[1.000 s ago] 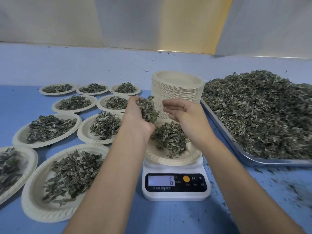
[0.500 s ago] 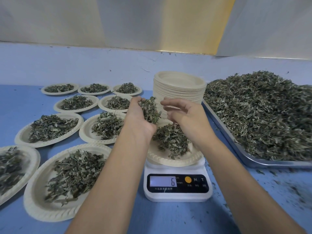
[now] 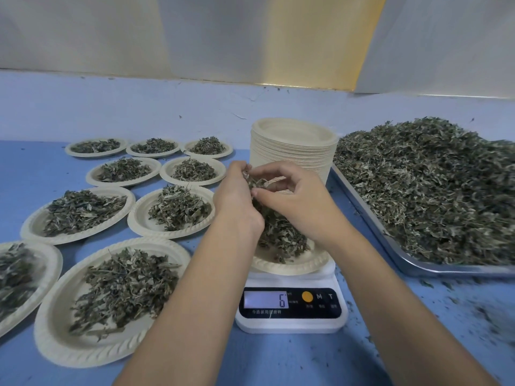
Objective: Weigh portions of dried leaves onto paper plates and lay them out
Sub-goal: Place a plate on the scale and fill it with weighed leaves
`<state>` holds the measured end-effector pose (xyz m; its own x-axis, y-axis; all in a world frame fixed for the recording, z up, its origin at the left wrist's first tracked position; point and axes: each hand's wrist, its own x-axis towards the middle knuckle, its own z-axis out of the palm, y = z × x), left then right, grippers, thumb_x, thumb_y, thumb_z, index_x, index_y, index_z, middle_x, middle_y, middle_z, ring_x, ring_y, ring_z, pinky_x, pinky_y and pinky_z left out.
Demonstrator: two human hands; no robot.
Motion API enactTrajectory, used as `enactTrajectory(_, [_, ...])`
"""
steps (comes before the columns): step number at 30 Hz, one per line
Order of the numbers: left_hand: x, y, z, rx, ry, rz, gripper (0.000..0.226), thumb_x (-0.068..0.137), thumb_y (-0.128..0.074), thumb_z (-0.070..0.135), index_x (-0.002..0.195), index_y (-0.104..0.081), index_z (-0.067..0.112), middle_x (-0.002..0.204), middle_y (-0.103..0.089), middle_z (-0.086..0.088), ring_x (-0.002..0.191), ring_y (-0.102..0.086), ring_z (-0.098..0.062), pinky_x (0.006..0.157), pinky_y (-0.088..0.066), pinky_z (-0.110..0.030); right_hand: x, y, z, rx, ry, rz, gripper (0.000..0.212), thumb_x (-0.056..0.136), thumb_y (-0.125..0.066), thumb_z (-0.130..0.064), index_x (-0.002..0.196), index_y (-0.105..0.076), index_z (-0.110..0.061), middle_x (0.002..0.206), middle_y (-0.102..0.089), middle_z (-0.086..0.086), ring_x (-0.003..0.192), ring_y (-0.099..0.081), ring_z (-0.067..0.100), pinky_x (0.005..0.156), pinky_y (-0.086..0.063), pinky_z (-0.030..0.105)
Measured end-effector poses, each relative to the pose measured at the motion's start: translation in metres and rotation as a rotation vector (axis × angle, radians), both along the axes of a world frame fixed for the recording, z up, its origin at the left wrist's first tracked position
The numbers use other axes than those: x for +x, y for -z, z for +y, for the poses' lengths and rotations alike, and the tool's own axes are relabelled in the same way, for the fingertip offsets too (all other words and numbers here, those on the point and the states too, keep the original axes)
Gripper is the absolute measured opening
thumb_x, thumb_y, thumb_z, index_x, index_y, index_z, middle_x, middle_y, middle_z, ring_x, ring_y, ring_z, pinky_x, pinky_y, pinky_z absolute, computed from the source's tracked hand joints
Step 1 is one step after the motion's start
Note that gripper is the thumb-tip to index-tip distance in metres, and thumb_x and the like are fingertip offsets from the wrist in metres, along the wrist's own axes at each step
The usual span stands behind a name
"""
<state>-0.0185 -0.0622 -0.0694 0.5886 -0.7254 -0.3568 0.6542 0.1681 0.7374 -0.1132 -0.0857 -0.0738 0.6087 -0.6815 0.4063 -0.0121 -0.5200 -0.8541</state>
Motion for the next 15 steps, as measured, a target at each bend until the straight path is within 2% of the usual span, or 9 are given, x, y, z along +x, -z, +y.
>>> enactTrajectory(2, [-0.001, 0.000, -0.001, 0.000, -0.008, -0.016, 0.015, 0.084, -0.055, 0.027, 0.072, -0.054, 0.018, 0.087, -0.057, -0.006, 0.082, -0.055, -0.024, 0.086, -0.049, -0.037, 0.000, 0.000, 0.000, -0.043, 0.034, 0.040, 0.020, 0.079, -0.072, -0.007, 0.092, -0.070, -0.022, 0.097, -0.068, -0.007, 0.078, -0.062, 0.010, 0.080, -0.051, 0.024])
enactTrajectory(6, [-0.001, 0.003, -0.004, 0.009, -0.011, -0.012, 0.020, 0.085, -0.053, 0.026, 0.067, -0.051, 0.018, 0.075, -0.057, -0.004, 0.077, -0.055, -0.024, 0.076, -0.049, -0.034, 0.000, 0.002, -0.001, -0.091, 0.092, 0.044, 0.021, 0.077, -0.069, -0.003, 0.082, -0.070, -0.024, 0.080, -0.069, -0.014, 0.074, -0.064, 0.013, 0.075, -0.051, 0.024])
enactTrajectory(9, [0.003, 0.005, -0.004, 0.000, -0.020, 0.039, 0.020, 0.087, -0.053, 0.027, 0.069, -0.052, 0.018, 0.074, -0.057, -0.001, 0.068, -0.055, -0.021, 0.063, -0.047, -0.028, -0.001, 0.001, -0.004, -0.038, 0.093, -0.008, 0.027, 0.075, -0.067, -0.002, 0.074, -0.070, -0.029, 0.068, -0.068, -0.015, 0.063, -0.059, 0.005, 0.067, -0.050, 0.023])
enactTrajectory(12, [0.008, 0.004, -0.001, -0.021, -0.046, 0.072, 0.013, 0.089, -0.052, 0.027, 0.082, -0.055, 0.017, 0.077, -0.060, -0.001, 0.063, -0.058, -0.017, 0.048, -0.049, -0.020, -0.003, 0.000, -0.010, 0.027, 0.123, -0.064, 0.026, 0.073, -0.067, -0.004, 0.070, -0.071, -0.029, 0.064, -0.069, -0.012, 0.060, -0.059, 0.001, 0.063, -0.049, 0.019])
enactTrajectory(15, [0.010, 0.001, 0.005, -0.032, -0.083, 0.083, 0.017, 0.092, -0.052, 0.026, 0.079, -0.052, 0.015, 0.061, -0.058, -0.001, 0.043, -0.056, -0.015, 0.033, -0.041, -0.016, -0.007, -0.001, -0.016, 0.060, 0.174, -0.093, 0.024, 0.073, -0.066, -0.006, 0.069, -0.071, -0.029, 0.065, -0.070, -0.010, 0.061, -0.061, 0.002, 0.066, -0.052, 0.024])
